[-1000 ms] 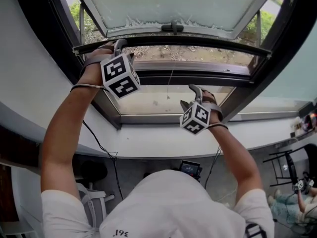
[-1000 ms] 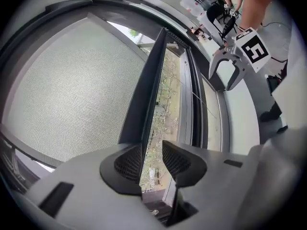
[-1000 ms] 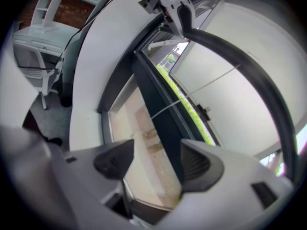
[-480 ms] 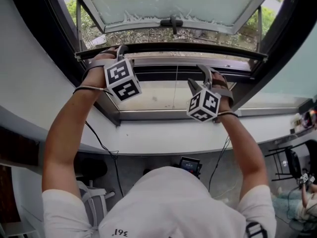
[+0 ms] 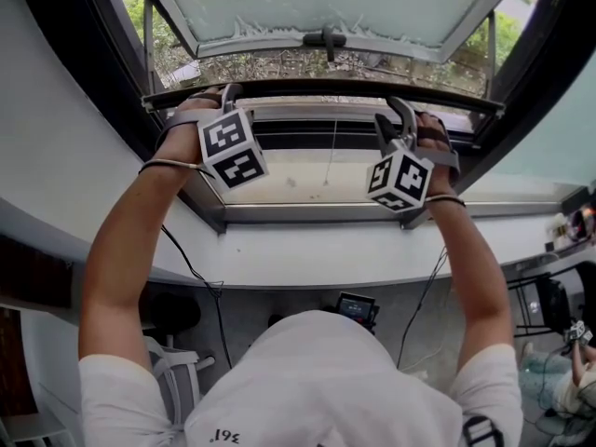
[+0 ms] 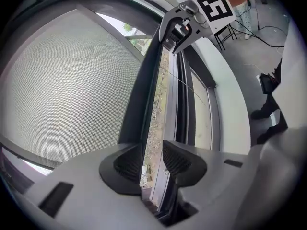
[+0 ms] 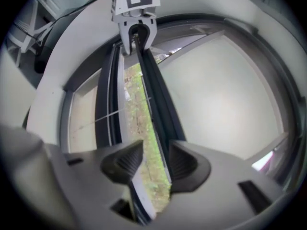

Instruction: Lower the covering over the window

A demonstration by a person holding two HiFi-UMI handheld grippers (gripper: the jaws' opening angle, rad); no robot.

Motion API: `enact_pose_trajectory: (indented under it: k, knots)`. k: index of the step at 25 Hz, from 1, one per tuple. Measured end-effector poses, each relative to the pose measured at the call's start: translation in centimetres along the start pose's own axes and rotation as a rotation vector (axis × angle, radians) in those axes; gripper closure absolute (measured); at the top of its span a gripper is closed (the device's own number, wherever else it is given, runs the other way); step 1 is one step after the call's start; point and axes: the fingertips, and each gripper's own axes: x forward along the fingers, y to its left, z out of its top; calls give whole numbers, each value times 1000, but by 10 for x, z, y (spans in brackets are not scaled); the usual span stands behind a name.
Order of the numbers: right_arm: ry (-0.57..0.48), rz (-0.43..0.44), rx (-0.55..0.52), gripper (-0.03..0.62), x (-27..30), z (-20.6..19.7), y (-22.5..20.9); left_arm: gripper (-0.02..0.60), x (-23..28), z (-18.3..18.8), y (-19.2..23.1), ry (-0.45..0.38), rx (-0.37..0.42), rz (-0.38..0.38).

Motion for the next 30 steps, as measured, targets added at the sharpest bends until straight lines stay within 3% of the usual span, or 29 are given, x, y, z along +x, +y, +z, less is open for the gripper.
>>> enact_pose_trajectory:
  k: [4, 11, 15, 23, 30]
  knots:
    - [12, -16, -12, 422, 3, -2, -9, 451, 1, 0, 1, 2, -2, 2]
    - [83, 47, -41, 422, 18, -17, -3, 445, 3, 1, -3, 10, -14, -8]
    - [112, 85, -71, 422, 21, -20, 8, 442, 8, -1, -11, 16, -31, -37]
    - [174, 247, -127, 422, 24, -33, 52, 436, 24, -12, -47, 44, -47, -131]
    - [186, 262, -124, 414, 26, -35, 59, 393, 27, -13, -58, 42, -51, -188]
